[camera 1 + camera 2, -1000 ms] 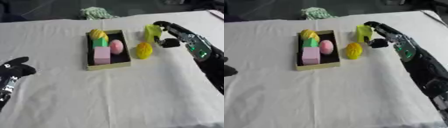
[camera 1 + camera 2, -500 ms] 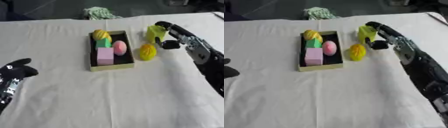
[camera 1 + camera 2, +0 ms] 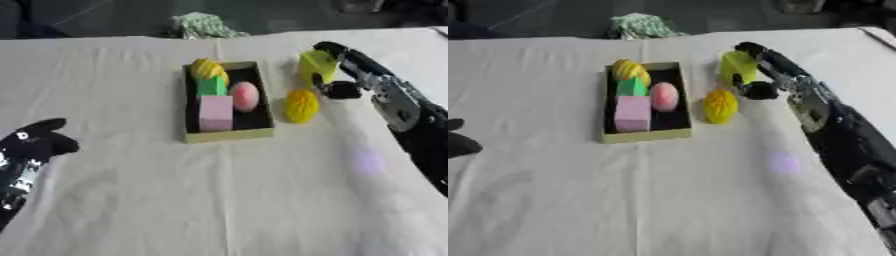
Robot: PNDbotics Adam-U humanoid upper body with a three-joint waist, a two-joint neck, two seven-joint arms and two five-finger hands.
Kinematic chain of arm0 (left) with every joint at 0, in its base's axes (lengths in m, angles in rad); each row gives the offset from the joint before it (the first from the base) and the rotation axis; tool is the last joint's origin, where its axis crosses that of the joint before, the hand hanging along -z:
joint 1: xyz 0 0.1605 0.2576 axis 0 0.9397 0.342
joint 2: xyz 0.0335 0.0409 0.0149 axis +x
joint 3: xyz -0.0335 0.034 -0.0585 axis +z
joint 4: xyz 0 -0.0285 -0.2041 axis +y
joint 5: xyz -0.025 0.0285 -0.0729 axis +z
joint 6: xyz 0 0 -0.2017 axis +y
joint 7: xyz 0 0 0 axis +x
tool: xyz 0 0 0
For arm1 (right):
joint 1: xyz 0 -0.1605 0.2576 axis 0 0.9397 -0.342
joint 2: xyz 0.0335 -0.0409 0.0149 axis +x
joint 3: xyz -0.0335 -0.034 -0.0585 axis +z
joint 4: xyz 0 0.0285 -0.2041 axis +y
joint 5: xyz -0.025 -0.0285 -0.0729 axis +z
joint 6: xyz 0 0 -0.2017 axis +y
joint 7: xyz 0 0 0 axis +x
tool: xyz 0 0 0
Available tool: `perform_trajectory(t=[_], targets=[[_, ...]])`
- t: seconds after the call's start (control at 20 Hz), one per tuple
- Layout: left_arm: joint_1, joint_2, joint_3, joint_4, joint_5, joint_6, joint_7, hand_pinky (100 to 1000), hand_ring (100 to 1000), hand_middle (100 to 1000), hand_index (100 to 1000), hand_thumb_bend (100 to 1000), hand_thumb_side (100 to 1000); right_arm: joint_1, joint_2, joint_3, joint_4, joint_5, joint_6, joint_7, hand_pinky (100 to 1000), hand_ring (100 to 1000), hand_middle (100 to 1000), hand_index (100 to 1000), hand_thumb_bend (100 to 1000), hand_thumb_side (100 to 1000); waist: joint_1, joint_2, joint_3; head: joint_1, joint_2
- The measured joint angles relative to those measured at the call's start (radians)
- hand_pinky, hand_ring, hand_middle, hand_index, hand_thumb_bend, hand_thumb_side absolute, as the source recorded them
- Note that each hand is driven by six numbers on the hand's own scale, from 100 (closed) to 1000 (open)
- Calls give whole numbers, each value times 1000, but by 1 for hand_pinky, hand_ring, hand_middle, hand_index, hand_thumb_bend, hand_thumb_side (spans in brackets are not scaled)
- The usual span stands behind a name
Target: Pick up objects on the table and place them in the box.
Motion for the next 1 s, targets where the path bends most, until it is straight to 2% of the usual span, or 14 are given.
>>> perform_trajectory(t=[0.25,0.65,1.0], targets=[[0,0,0,0,0,1,-4,824,713,625,864,100,798,-4,2,-6,6,23,40,-24,744,859,844,815,100,198,-1,0,1,0,-4],[0,0,0,0,0,2,-4,824,714,625,865,100,803,-2,14,-21,6,38,93,-134,599,699,666,620,100,209,-1,4,1,6,-5],[0,-1,0,0,-1,2,-4,825,713,624,865,100,804,38,18,-45,3,-44,89,-246,576,677,631,590,100,244,-2,5,-6,19,-5]])
